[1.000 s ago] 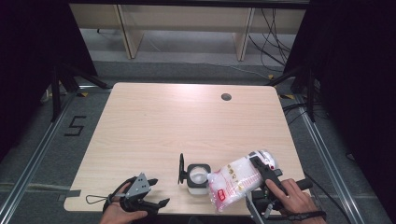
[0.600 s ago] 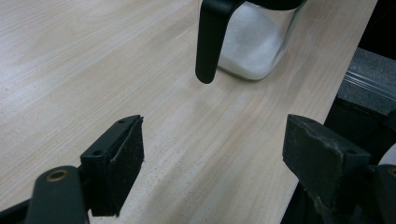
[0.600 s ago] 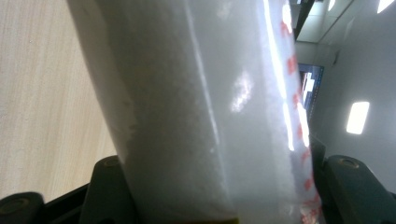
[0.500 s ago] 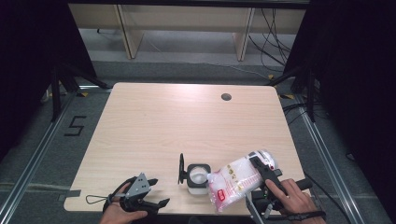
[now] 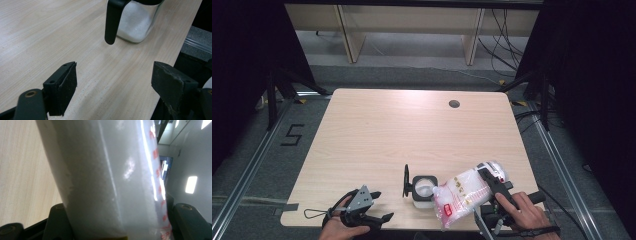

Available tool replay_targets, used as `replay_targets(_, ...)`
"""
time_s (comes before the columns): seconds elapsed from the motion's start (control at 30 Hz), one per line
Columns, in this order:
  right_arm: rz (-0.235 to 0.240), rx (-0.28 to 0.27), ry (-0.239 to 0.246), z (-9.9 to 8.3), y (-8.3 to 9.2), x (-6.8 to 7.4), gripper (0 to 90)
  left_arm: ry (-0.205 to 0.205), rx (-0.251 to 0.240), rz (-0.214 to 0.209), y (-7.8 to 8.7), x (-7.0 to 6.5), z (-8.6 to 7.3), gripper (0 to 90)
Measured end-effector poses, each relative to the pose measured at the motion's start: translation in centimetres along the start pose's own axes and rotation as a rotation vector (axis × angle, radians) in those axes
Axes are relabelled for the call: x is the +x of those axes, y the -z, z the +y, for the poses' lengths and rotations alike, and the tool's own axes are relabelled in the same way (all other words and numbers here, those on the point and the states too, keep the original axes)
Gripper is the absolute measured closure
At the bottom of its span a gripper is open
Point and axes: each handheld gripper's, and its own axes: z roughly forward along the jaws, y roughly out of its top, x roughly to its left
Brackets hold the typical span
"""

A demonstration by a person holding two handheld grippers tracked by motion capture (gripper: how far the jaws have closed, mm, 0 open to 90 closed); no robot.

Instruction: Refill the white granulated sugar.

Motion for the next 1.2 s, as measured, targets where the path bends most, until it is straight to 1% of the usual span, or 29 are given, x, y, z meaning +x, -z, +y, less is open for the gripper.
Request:
replay_targets(0.03,0.016,0.002,-0.036,0.02,-0.07,0.33,43.6,0.001,0.0,-0.001,0.01,0.01,0.0,20.1)
replay_targets(0.1,0.011,-0.003,-0.029,0.01,-0.13,0.29,43.6,0.0,0.0,0.0,0.03,0.02,-0.01,20.1)
replay_targets(0.13,0.01,0.005,-0.004,0.0,-0.06,0.09,43.6,-0.006,0.004,0.002,0.06,0.07,0.0,20.1)
replay_targets(0.2,0.012,0.013,-0.033,-0.25,-0.1,0.29,43.6,-0.005,0.004,0.002,0.05,0.06,0.0,20.1)
replay_targets(0.23,0.005,0.004,0.012,-0.28,-0.14,-0.08,43.6,0.0,0.0,-0.001,0.01,0.01,0.0,20.1)
replay_targets(0.27,0.013,0.024,-0.031,-0.39,-0.02,0.2,43.7,0.001,0.0,-0.001,0.0,0.01,0.0,20.1)
replay_targets(0.33,0.011,0.022,-0.025,-0.37,-0.03,0.16,43.7,0.002,0.001,-0.001,-0.01,0.01,0.0,20.1)
replay_targets(0.37,0.003,0.011,0.004,-0.29,-0.03,-0.04,43.7,0.001,0.001,-0.001,-0.01,0.0,0.0,20.1)
replay_targets(0.4,-0.001,0.001,0.0,-0.24,-0.07,0.0,43.7,0.001,0.001,-0.001,-0.01,0.0,0.0,20.1)
replay_targets(0.43,0.007,0.013,-0.017,-0.17,0.02,0.12,43.7,0.001,0.001,0.0,-0.01,0.01,0.0,20.1)
replay_targets(0.47,0.007,0.011,-0.001,-0.03,0.08,0.0,43.7,0.002,0.001,0.0,0.0,0.01,0.0,20.1)
replay_targets(0.5,0.007,0.011,-0.001,-0.03,0.08,0.0,43.7,0.001,0.0,-0.001,0.01,0.01,0.0,20.1)
replay_targets(0.57,0.013,0.013,-0.051,-0.12,0.07,0.34,43.7,0.001,-0.001,0.0,0.02,0.02,0.0,20.1)
replay_targets(0.6,0.017,0.018,-0.059,-0.12,0.12,0.35,43.7,0.001,-0.001,0.0,0.02,0.02,0.0,20.1)
replay_targets(0.63,0.006,0.008,-0.011,-0.1,0.08,-0.03,43.7,-0.006,0.005,0.002,0.06,0.07,0.01,20.1)
replay_targets(0.67,0.0,0.002,0.015,-0.12,0.05,-0.2,43.7,-0.005,0.004,0.002,0.05,0.06,0.01,20.1)
replay_targets(0.7,-0.001,0.013,0.003,-0.17,0.12,-0.15,43.7,0.0,-0.001,0.0,0.02,0.03,0.0,20.1)
replay_targets(0.73,0.002,0.003,-0.019,-0.32,-0.05,0.06,43.7,0.001,-0.001,0.0,0.02,0.02,0.0,20.1)
replay_targets(0.77,0.0,0.013,0.005,-0.31,0.05,-0.13,43.7,0.001,-0.001,0.0,0.01,0.01,0.0,20.1)
replay_targets(0.87,0.006,0.02,-0.001,-0.28,0.1,-0.05,43.7,0.002,0.0,0.0,0.0,0.01,0.0,20.1)
replay_targets(0.9,0.008,0.01,-0.026,-0.26,-0.02,0.17,43.7,0.001,0.0,-0.001,0.0,0.01,0.0,20.1)
replay_targets(0.93,0.005,0.007,0.001,-0.13,0.02,-0.01,43.7,0.001,0.0,0.0,0.01,0.02,0.0,20.1)
replay_targets(0.97,0.006,0.003,0.011,-0.06,0.03,-0.06,43.7,0.001,0.0,0.0,0.01,0.02,0.0,20.1)
replay_targets(1.0,0.017,0.022,-0.073,-0.1,0.14,0.52,43.7,0.0,-0.001,0.0,0.03,0.03,0.0,20.1)
replay_targets(1.03,0.019,0.022,-0.063,-0.06,0.13,0.47,43.7,0.023,0.004,0.004,0.04,-0.09,-0.06,20.1)
replay_targets(1.1,0.011,0.016,-0.037,-0.1,0.1,0.23,43.7,0.022,0.003,0.002,0.02,-0.08,-0.06,20.1)
replay_targets(1.13,0.002,0.002,0.016,-0.11,0.03,-0.18,43.7,0.015,0.003,0.004,0.04,-0.05,-0.04,20.1)
replay_targets(1.17,0.014,0.025,-0.083,-0.28,0.14,0.49,43.7,0.013,0.004,0.003,0.04,-0.04,-0.03,20.1)
replay_targets(1.2,0.009,0.017,-0.041,-0.32,0.07,0.23,43.7,0.019,0.004,0.004,0.03,-0.07,-0.04,20.1)
